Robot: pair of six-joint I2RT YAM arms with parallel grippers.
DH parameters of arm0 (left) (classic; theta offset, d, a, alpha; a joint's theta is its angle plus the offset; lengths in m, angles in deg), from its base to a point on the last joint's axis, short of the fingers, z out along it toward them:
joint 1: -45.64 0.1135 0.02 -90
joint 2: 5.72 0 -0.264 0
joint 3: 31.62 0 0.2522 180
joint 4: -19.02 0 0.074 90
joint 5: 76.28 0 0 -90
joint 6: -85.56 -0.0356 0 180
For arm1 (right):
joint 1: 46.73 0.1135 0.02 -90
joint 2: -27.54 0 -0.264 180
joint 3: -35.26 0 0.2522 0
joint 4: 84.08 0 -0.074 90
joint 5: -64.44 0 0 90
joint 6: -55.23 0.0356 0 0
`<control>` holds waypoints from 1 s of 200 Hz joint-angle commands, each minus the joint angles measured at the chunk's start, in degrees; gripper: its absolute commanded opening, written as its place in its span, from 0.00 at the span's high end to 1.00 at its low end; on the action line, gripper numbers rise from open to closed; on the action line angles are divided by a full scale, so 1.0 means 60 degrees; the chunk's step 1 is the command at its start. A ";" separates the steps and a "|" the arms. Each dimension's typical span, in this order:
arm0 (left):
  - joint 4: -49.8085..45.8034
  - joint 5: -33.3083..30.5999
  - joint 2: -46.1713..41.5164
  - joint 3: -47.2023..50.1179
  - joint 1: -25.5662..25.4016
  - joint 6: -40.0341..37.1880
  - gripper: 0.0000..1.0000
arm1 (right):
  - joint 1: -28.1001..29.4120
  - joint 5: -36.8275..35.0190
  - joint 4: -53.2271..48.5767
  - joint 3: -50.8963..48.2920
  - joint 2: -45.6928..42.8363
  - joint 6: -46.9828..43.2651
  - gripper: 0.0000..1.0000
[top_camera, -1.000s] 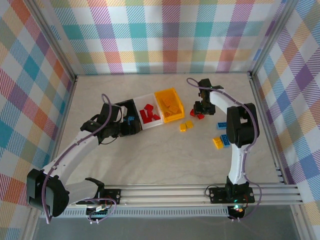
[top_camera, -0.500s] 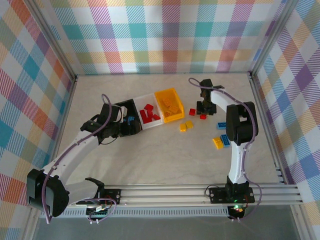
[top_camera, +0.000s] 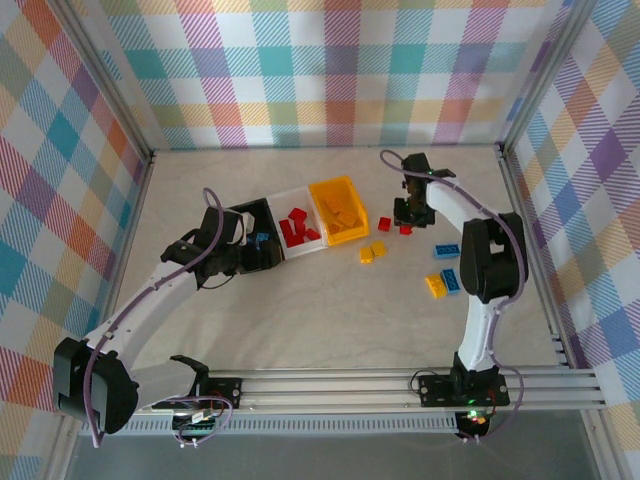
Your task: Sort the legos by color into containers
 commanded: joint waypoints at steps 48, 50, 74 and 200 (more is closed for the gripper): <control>-0.0089 -0.0524 -0.0336 -0.0004 0.0139 0.0126 0.19 | 0.2866 0.1997 -0.0092 0.2425 -0.0082 0.0962 0.67; -0.0110 -0.0523 -0.0356 0.0004 0.0148 0.0132 0.19 | 0.2930 0.2060 -0.0059 0.2525 0.0006 0.0987 0.67; -0.0186 -0.0508 -0.0501 0.0048 0.0272 0.0120 0.19 | 0.3449 0.2650 -0.0034 0.3858 0.1221 0.1200 0.67; 0.0069 0.0445 -0.0684 0.0328 0.0594 -0.0084 0.19 | 0.3699 0.1197 -0.0337 0.4433 0.0969 0.0689 0.43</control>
